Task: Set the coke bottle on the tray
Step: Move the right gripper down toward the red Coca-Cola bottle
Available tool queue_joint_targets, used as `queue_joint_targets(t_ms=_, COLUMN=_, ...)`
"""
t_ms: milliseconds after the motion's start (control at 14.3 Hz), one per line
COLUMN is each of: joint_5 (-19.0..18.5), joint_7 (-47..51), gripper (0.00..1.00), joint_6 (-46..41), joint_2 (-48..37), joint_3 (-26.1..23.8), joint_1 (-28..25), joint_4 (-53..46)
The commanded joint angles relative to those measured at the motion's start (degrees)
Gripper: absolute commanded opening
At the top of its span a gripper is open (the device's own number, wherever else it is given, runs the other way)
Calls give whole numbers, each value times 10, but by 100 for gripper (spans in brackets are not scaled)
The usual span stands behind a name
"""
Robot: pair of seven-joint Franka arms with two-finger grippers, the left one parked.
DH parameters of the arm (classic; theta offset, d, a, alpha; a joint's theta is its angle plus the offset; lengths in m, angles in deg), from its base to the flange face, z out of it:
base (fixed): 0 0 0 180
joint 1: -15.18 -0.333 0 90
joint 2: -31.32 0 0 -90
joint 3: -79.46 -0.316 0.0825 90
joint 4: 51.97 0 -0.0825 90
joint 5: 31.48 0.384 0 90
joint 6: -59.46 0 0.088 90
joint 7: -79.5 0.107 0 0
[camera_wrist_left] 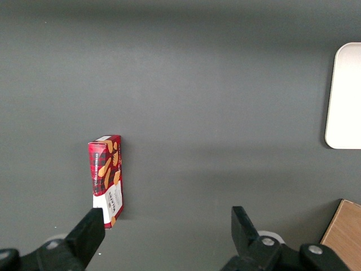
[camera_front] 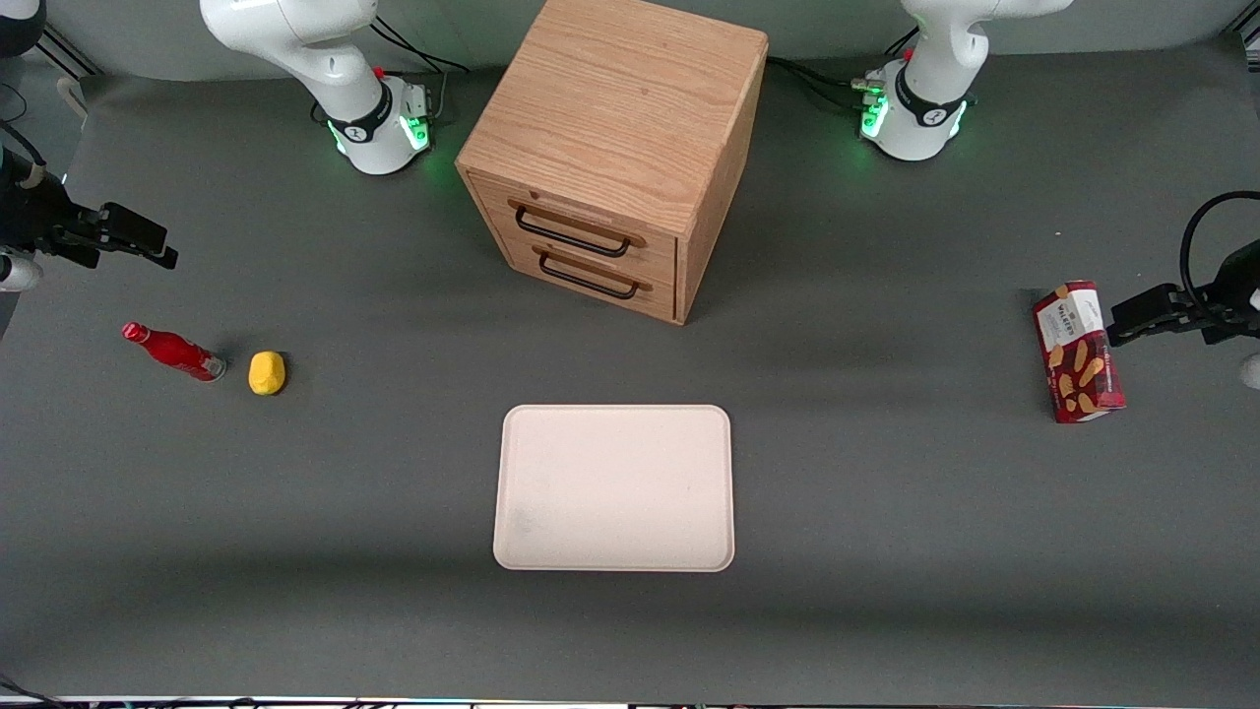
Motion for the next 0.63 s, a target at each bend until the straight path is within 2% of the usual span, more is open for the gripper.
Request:
queue_joint_targets(t_ms=0, joint_5=-10, joint_7=16, gripper=100, joint_6=-14, joint_2=6, joint_3=-5, joint_1=3, joint_4=-18)
queue_joint_targets(t_ms=349, joint_5=-13, joint_7=-14, gripper=100, joint_6=-13, joint_2=3, joint_3=6, joint_1=7, joint_4=-16)
queue_joint_targets(t_ms=558, joint_5=-14, joint_7=-120, gripper=100, joint_6=-2, joint_2=17, joint_3=70, joint_1=7, joint_4=-15)
